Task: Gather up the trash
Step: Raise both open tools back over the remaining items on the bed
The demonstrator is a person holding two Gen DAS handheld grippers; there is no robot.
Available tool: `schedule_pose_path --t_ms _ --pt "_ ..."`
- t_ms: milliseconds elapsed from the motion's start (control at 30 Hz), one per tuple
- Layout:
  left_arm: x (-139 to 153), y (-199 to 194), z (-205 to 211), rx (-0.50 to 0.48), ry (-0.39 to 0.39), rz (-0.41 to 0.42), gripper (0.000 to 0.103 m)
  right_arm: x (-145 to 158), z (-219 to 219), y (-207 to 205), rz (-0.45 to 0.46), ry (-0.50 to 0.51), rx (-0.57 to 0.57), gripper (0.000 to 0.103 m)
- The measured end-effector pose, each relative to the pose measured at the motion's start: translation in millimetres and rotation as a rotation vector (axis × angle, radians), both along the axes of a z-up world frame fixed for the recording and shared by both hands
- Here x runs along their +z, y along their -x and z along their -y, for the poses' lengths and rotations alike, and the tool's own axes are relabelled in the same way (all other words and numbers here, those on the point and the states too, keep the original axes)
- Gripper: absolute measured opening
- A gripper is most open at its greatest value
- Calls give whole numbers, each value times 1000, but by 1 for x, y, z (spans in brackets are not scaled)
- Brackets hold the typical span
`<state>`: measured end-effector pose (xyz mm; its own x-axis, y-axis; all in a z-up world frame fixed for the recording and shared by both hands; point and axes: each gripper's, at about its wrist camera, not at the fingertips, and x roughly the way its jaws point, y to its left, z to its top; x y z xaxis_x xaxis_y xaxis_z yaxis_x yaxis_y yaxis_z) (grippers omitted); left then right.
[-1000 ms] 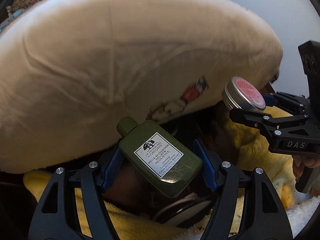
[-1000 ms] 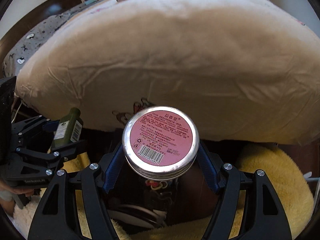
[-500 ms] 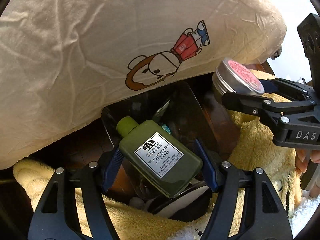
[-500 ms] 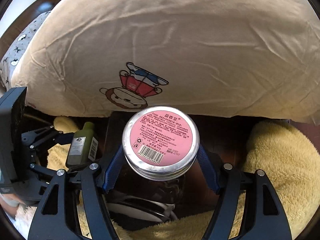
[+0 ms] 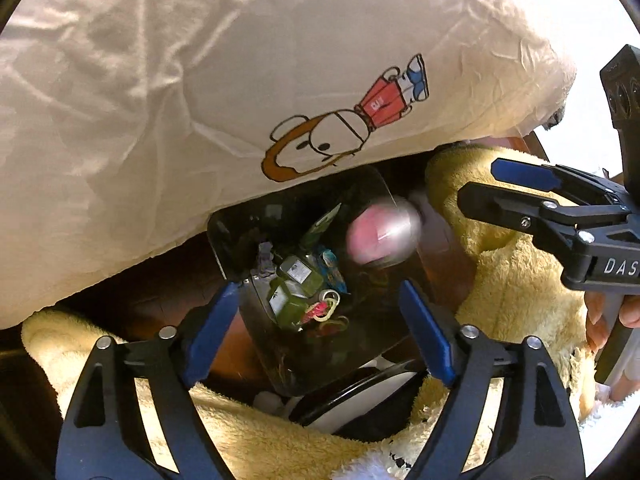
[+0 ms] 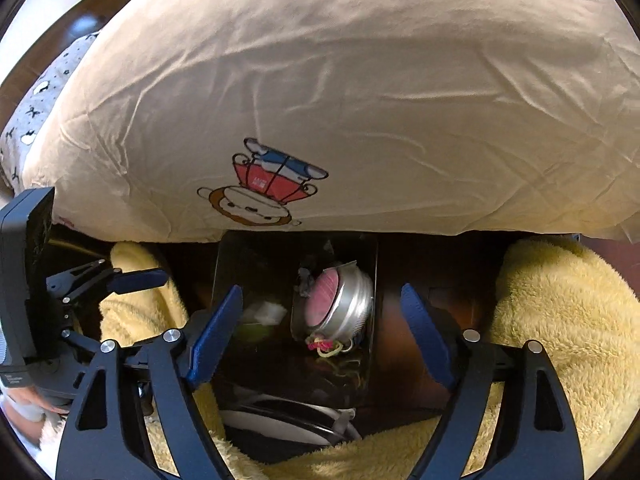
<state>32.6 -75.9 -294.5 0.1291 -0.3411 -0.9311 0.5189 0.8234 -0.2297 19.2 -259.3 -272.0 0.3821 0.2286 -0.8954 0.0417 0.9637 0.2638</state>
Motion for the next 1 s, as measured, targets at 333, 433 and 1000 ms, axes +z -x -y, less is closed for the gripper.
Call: schedule_pose_path --t_ms 333,433,1000 --pt "26 -2 -10 10 0 61 80 9 5 3 19 -17 -21 85" --pt "38 -2 -14 15 1 89 80 14 8 4 33 -33 -22 85" --pt "145 -61 -51 149 82 358 83 136 30 -43 378 117 -42 85"
